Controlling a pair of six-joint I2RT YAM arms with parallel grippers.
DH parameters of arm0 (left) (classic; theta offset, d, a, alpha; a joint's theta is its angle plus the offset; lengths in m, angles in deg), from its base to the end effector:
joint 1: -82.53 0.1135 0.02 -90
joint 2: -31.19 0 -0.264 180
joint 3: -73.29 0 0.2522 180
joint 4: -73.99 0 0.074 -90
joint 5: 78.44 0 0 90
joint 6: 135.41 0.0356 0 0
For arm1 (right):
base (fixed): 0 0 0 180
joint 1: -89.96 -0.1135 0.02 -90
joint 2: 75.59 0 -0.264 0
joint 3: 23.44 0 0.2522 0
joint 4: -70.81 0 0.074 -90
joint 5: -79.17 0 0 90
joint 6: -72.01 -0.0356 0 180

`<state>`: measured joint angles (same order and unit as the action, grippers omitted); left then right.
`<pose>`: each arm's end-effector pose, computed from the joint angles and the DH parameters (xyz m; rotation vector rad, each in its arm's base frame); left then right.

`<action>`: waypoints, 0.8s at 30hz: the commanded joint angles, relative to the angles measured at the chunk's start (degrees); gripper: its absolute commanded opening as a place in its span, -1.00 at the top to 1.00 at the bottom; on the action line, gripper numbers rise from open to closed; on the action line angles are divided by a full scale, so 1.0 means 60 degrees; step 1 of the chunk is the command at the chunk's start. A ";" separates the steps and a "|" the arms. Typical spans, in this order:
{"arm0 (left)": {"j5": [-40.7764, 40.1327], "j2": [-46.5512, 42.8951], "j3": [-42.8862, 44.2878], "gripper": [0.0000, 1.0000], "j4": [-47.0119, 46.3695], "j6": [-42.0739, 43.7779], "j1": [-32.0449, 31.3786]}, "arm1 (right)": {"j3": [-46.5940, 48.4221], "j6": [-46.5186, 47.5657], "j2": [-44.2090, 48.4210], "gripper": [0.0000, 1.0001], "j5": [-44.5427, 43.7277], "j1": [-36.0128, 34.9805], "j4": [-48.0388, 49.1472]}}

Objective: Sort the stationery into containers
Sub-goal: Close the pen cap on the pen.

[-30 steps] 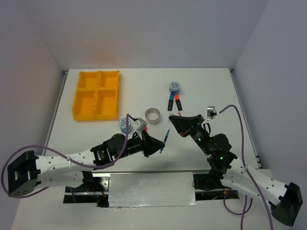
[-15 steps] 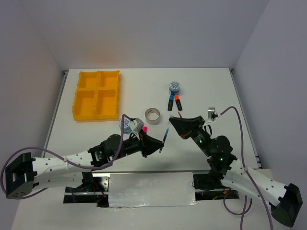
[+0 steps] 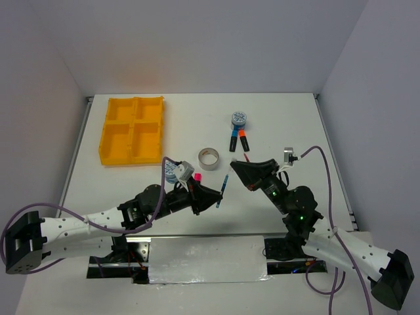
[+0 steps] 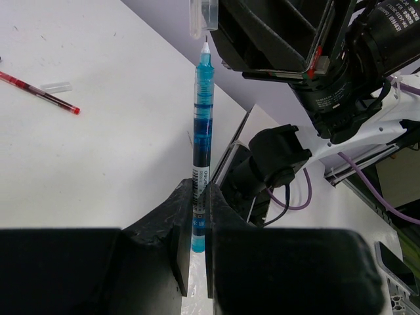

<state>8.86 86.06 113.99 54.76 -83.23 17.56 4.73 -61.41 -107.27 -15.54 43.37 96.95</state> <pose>0.0953 -0.2002 0.2773 0.3465 1.6161 -1.3863 0.1039 0.1056 0.2788 0.0436 1.2843 1.3235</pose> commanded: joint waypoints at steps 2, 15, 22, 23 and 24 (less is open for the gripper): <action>0.0010 -0.0078 -0.0037 1.00 -0.0609 0.0166 -0.0041 | 0.0073 -0.0029 -0.0154 1.00 -0.0079 -0.0014 0.0572; 0.0040 0.0010 -0.0124 1.00 -0.0653 0.0123 -0.0041 | 0.0366 -0.0059 -0.0315 1.00 0.0081 -0.0043 0.0557; 0.0083 0.0112 -0.0139 1.00 -0.0756 0.0078 -0.0041 | 0.0498 -0.0044 -0.0301 1.00 0.0228 -0.0028 0.0499; 0.0113 0.0127 -0.0139 1.00 -0.0756 0.0078 -0.0041 | 0.0527 -0.0044 -0.0301 1.00 0.0228 -0.0043 0.0411; 0.0127 0.0142 -0.0139 1.00 -0.0771 0.0064 -0.0041 | 0.0527 -0.0044 -0.0286 1.00 0.0228 -0.0014 0.0396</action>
<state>8.88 86.56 113.25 54.58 -83.15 17.56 5.12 -61.84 -109.19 -14.71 43.35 97.36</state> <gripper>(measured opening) 0.205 0.204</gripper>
